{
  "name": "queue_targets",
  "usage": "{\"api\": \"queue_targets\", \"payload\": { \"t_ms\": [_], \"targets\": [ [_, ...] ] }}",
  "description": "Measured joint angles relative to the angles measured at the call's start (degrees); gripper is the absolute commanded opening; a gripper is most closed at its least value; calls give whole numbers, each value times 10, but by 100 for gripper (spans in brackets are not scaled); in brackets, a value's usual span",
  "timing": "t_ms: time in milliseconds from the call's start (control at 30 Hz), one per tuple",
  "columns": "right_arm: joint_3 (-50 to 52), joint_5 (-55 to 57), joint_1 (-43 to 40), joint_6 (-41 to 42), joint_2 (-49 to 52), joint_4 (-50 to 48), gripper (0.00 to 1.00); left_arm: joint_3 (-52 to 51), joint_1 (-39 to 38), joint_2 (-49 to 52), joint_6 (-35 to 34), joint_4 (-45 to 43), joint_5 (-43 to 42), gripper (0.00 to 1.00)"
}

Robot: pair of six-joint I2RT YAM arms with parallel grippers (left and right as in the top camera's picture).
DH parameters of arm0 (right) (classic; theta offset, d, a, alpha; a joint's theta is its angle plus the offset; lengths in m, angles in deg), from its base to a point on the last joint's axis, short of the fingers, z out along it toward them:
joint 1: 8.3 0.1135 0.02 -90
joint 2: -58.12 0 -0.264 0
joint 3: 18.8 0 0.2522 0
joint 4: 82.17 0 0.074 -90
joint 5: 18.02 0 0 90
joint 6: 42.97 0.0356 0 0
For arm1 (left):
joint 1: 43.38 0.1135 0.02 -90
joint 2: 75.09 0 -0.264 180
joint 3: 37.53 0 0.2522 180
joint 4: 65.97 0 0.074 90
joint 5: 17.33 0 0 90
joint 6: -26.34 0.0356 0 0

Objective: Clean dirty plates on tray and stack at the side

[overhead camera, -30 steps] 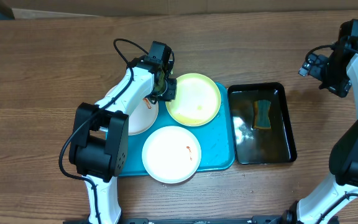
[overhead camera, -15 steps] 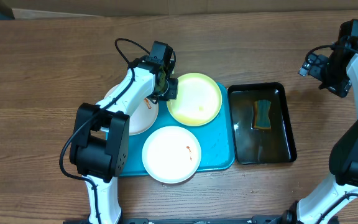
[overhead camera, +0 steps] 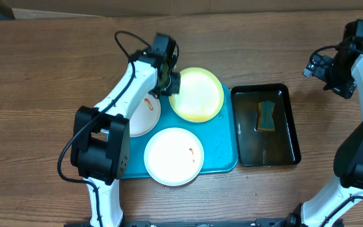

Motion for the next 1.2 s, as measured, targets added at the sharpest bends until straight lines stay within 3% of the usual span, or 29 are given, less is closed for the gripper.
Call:
{"api": "queue_targets", "payload": {
  "t_ms": [567,867,1200],
  "targets": [
    [0,0,0,0,0,0,100,63,0,0,28,42,15,4],
    [0,0,0,0,0,0,100,194,-4,0,28,106,15,4],
    [0,0,0,0,0,0,100,238,-105,-2,18,103,70,4]
  ]
}}
